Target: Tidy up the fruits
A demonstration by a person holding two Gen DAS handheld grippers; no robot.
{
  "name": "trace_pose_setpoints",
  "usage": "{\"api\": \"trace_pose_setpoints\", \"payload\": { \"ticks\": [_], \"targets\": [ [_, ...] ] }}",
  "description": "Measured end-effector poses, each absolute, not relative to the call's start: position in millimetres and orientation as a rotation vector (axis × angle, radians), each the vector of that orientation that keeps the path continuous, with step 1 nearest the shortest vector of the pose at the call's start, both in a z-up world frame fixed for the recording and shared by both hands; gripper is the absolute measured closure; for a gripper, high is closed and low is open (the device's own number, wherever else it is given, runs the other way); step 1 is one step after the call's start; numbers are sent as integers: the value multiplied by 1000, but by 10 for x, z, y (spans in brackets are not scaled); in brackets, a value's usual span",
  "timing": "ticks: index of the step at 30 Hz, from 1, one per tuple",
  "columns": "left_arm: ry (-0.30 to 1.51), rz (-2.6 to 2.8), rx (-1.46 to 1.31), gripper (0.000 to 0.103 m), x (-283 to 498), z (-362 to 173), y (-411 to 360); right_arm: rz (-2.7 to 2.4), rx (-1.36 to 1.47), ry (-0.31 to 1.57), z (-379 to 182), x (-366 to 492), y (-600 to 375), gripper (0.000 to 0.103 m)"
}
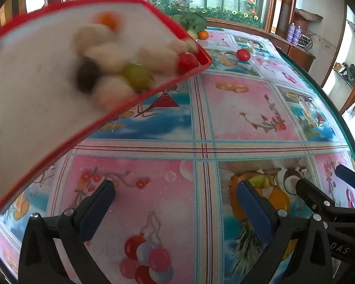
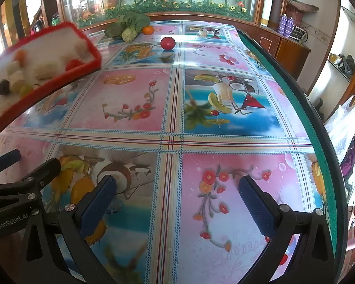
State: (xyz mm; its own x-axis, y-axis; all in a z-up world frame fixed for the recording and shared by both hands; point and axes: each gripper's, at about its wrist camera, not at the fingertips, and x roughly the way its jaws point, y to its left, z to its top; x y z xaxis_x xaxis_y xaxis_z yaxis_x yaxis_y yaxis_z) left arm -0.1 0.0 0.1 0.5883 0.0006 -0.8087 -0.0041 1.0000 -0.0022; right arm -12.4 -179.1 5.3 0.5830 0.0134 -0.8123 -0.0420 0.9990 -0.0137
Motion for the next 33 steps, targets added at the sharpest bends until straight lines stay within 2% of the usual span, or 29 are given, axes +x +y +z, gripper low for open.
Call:
{"api": "trace_pose_setpoints", "payload": {
  "ticks": [33],
  "targets": [
    [946, 3, -4, 0, -5, -1, 1, 32, -32, 947, 55, -136, -1792, 0]
  ]
}}
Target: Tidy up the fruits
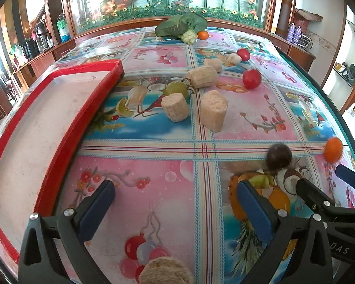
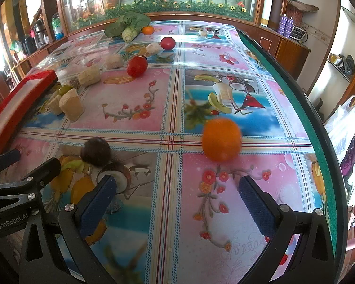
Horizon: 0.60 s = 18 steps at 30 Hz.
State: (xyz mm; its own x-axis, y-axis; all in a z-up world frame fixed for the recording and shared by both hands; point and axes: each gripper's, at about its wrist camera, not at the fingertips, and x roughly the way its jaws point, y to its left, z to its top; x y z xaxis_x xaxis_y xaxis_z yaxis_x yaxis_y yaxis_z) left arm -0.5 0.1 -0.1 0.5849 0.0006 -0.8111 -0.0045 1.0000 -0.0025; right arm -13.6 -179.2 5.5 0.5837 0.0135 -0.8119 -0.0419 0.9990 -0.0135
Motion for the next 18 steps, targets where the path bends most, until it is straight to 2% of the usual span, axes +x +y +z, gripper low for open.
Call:
{"api": "trace_pose_setpoints", "payload": {
  "ticks": [18],
  "targets": [
    [952, 3, 1, 0, 0, 8, -16, 28, -30, 993, 77, -113, -1759, 0]
  ]
}}
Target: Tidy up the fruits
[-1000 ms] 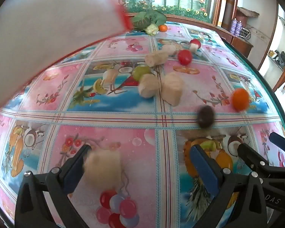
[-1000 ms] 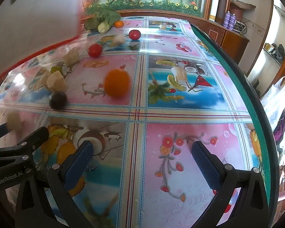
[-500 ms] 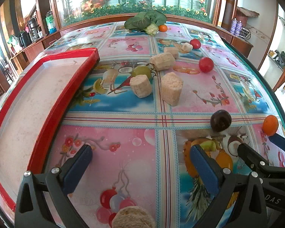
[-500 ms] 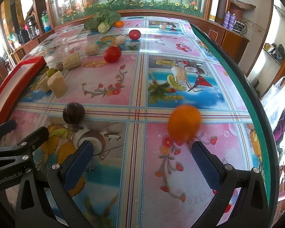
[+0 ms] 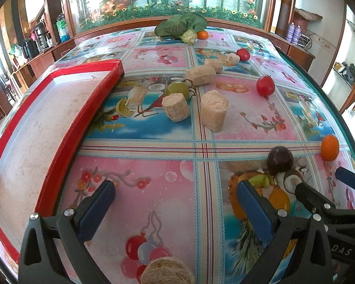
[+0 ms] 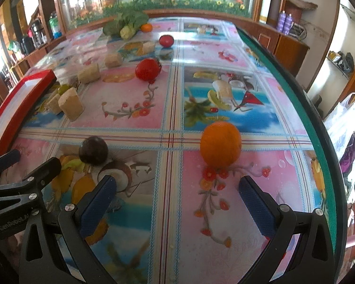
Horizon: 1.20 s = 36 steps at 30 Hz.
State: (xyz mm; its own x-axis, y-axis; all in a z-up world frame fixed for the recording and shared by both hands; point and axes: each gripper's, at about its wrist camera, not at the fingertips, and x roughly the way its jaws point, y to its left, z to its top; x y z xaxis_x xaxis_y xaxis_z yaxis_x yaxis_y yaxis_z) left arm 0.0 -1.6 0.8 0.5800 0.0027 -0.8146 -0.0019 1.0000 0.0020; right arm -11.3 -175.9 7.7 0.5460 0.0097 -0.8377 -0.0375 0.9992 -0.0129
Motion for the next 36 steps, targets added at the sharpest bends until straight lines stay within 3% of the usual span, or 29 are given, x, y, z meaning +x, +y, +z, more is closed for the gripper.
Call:
{"api": "trace_pose_setpoints", "payload": {
  "ticks": [22, 36],
  "targets": [
    [915, 25, -45, 0, -285, 540, 344, 119, -3, 944, 808, -426, -1341, 0],
    [884, 15, -33, 0, -472, 565, 439, 64, -32, 919, 860, -627, -1262, 0]
  ]
}}
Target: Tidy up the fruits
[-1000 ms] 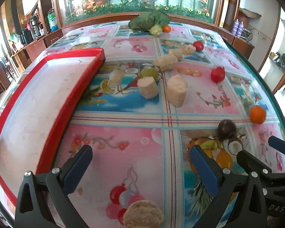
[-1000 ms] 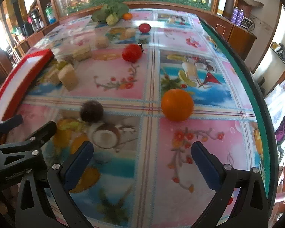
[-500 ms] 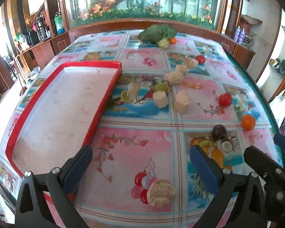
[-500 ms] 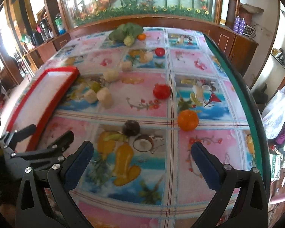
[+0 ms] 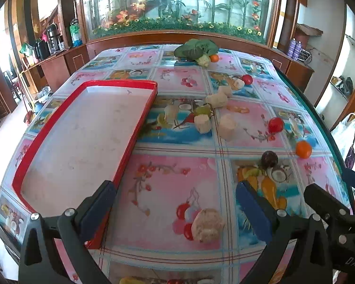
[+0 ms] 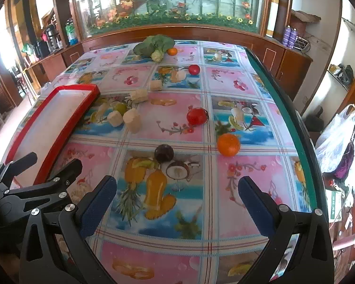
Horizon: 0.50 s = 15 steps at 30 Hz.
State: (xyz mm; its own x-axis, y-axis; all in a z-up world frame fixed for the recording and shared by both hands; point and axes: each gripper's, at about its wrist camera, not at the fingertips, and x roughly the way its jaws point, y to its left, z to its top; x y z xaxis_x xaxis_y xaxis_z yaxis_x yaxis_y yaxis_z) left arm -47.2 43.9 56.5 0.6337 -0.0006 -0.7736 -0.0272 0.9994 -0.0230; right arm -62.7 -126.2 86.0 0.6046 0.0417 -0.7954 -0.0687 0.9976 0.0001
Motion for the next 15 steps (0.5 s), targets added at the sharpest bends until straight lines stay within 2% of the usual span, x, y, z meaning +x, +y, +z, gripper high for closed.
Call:
{"api": "trace_pose_setpoints", "payload": {
  "ticks": [15],
  "targets": [
    [895, -33, -7, 0, -553, 512, 406, 14, -18, 934, 767, -800, -1268, 0]
  ]
}}
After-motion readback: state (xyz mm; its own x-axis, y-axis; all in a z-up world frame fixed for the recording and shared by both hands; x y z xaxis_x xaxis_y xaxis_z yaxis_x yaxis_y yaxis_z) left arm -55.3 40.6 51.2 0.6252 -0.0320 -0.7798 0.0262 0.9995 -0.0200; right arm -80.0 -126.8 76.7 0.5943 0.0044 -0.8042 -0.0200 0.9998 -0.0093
